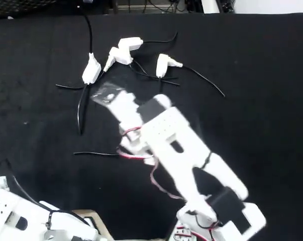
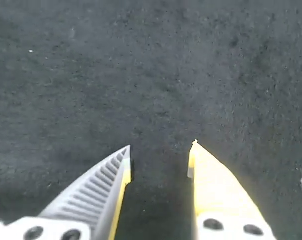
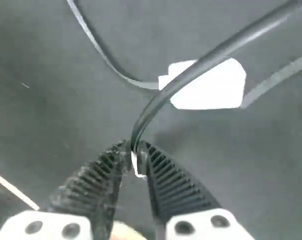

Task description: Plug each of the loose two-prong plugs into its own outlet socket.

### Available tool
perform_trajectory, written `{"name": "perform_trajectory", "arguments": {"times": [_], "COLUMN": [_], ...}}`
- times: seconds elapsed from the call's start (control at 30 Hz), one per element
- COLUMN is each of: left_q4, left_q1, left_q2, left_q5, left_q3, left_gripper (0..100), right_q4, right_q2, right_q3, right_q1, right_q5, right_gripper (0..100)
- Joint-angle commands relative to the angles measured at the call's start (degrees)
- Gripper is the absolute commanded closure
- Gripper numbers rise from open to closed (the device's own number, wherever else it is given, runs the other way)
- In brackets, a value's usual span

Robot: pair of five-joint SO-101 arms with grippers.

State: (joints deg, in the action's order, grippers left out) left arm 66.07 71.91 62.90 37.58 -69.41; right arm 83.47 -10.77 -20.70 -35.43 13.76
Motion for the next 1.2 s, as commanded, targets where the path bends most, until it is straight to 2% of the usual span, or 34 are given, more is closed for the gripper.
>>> {"name": "perform_trajectory", "arguments": {"times": [0.0,0.13,0.23,0.33,0.43,0.57,0.73,0.93,1.1,1.17], "left_q4": [-3.78,-3.87,-3.52,-3.52,-3.52,-3.52,-3.52,-3.52,-3.60,-3.69], "left_q1": [-0.75,-1.89,-6.20,-10.07,-12.79,-15.69,-16.57,-16.57,-16.84,-16.84], "left_q2": [0.35,0.35,0.35,0.35,0.35,0.35,0.35,0.35,0.35,0.35], "left_q5": [-0.09,-0.62,-6.33,-8.79,-8.79,-8.79,-8.79,-8.88,-9.05,-9.05], "left_q3": [-0.75,-0.92,-1.27,-2.33,-2.95,-4.09,-5.05,-5.05,-5.05,-5.05], "left_gripper": [80,80,80,80,80,80,80,80,80,80], "right_q4": [-0.26,-4.84,-8.26,-9.85,-9.49,-9.41,-6.51,-4.40,-12.31,-14.42], "right_q2": [-4.70,-6.20,-6.02,-6.11,-6.37,-6.37,-9.19,-14.37,-17.01,-18.24], "right_q3": [-4.70,-10.95,-13.32,-13.58,-13.49,-13.49,-13.67,-15.52,-24.57,-25.89], "right_q1": [9.14,16.79,23.12,28.92,31.82,31.82,28.31,20.40,19.69,21.19], "right_q5": [4.48,9.32,13.10,16.70,18.20,18.37,17.76,6.33,-3.16,-3.69], "right_gripper": [98.7,98.4,98.3,97.9,90.9,80.1,78.6,78.6,78.6,78.7]}}
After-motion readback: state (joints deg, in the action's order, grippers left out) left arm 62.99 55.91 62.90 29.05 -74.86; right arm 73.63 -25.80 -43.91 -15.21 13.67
